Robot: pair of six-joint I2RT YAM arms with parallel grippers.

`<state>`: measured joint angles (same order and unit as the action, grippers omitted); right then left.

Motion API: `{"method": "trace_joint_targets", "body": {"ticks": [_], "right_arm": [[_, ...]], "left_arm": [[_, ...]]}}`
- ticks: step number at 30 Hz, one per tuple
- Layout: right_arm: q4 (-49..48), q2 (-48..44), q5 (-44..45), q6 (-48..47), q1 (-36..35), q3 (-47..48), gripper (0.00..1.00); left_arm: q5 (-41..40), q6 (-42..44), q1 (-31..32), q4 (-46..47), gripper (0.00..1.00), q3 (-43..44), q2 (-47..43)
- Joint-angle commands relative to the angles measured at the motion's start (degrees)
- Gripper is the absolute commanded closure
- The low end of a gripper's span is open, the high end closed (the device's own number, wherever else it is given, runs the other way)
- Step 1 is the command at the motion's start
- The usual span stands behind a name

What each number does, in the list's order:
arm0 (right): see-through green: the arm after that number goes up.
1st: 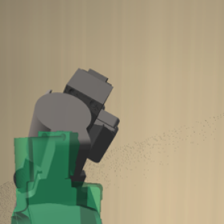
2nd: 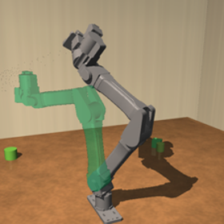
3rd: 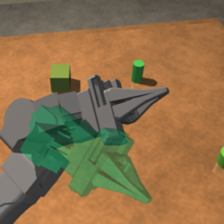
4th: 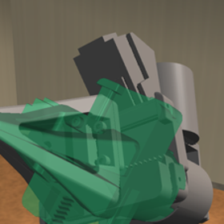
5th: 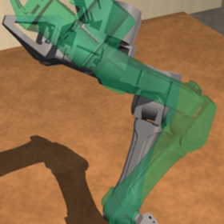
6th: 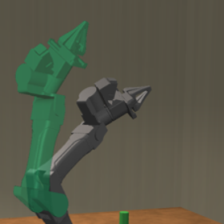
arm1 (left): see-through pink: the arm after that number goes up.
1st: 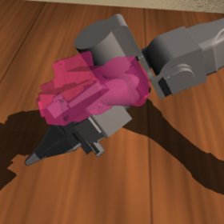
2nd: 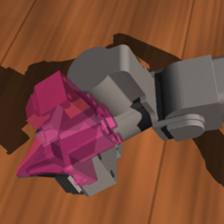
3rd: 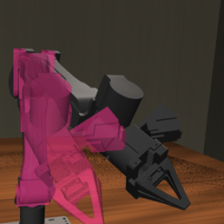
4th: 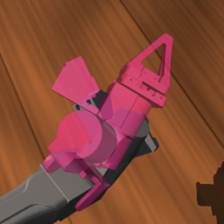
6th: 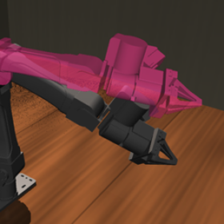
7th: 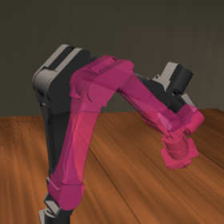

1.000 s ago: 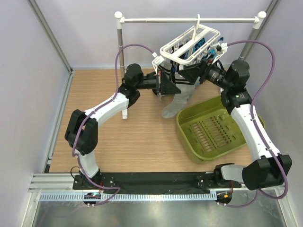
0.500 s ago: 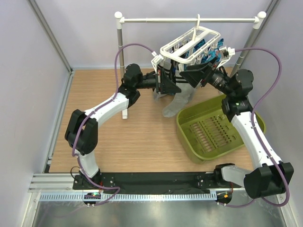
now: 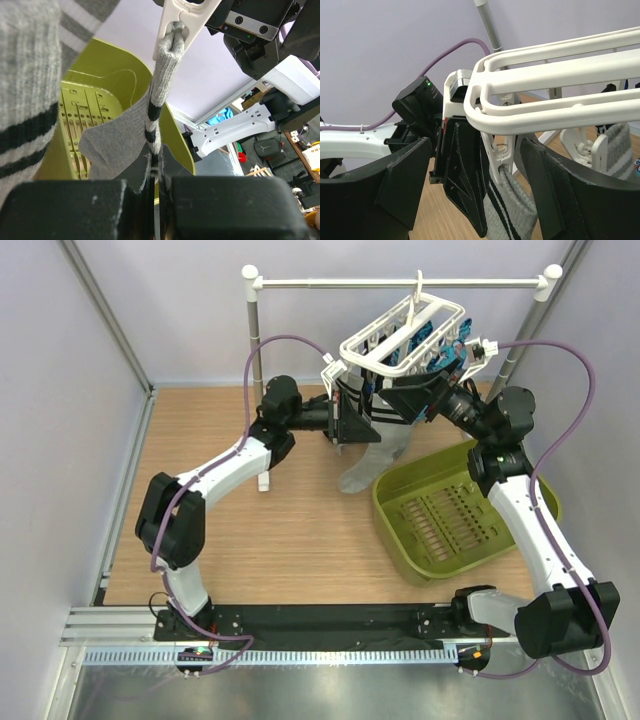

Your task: Remove the socks clipped to the hanger

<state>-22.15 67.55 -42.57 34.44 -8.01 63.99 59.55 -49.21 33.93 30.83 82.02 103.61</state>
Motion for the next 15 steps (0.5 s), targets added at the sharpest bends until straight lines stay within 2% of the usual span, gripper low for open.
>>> {"method": "trace_joint_targets", "body": {"ticks": [1, 10, 15], "right_arm": [[-5.09, 0.13, 0.2, 1.68, 0.28, -0.27, 0.19], [-5.27, 0.56, 2.22, 3.0, 0.19, -1.5, 0.2], [-8.78, 1.18, 2.05, 6.25, 0.19, -2.29, 0.24]], "left_arm": [[1.18, 0.7, -0.27, -0.33, 1.0, -0.28, -3.68], [1.71, -0.36, -0.18, 0.2, 1.0, -0.9, -4.91], [2.24, -0.89, -0.18, 0.02, 1.0, -0.19, -4.82]]}}
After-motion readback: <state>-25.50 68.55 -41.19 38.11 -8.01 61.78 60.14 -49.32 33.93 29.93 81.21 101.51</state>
